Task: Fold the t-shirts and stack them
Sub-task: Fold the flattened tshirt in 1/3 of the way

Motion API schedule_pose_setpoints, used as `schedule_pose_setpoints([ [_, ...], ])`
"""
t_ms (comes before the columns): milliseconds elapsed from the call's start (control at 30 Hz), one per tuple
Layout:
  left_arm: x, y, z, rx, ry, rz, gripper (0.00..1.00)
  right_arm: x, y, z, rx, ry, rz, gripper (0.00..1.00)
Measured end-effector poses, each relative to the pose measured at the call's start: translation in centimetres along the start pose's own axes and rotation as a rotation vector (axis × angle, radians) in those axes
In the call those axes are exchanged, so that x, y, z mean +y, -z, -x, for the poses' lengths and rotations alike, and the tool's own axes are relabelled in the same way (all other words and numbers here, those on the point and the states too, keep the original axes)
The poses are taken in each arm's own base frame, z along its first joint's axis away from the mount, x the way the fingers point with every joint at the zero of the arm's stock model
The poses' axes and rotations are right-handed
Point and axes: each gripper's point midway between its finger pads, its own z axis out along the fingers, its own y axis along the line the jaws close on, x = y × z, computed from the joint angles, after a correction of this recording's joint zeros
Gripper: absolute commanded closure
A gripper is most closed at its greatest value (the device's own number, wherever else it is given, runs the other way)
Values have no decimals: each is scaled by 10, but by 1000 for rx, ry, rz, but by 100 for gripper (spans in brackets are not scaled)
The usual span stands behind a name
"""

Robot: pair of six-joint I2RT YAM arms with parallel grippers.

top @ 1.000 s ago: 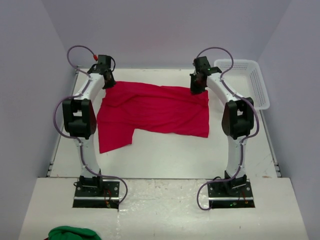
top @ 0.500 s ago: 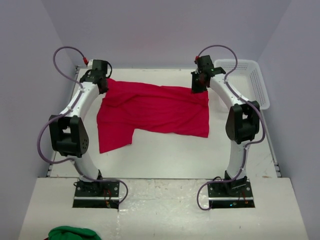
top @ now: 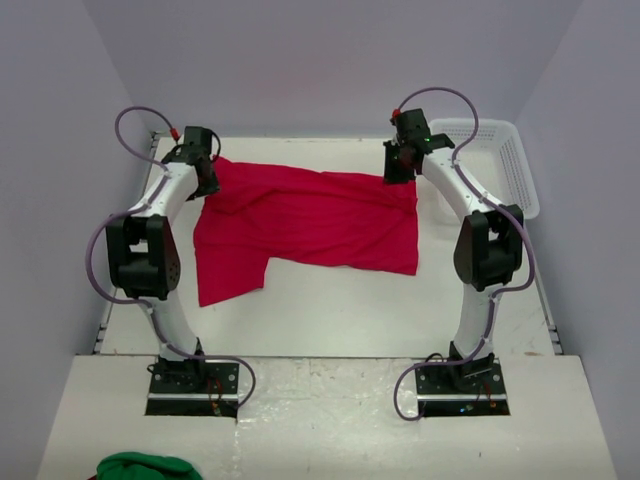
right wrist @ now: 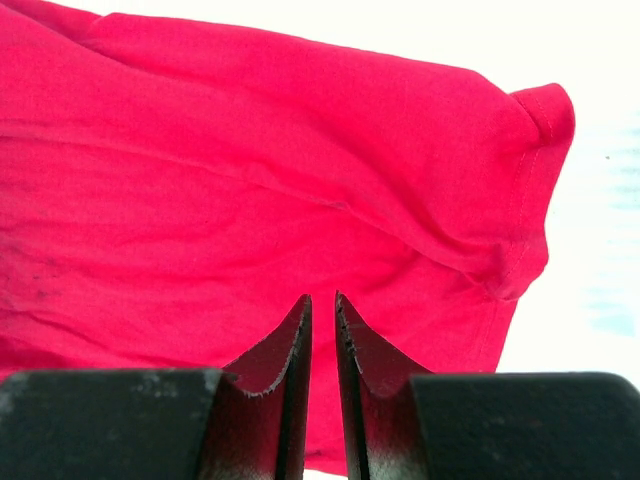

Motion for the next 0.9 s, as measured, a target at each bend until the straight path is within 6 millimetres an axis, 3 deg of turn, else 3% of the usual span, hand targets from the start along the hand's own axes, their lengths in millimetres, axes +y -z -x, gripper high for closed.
schedule_pose_setpoints([
  [433,-17,-25,-26,110,-9,-91,58,0,0,1,-6,0,0,83],
  [467,-18,-25,-27,114,-10,-95,71,0,0,1,-6,0,0,83],
  [600,-22,-26,-27,121,-10,-113,99,0,-2,0,-5,0,0,83],
  [900,-33,-24,-15,105,-2,-160,100,-3,-4,-9,12,-1,-4,83],
])
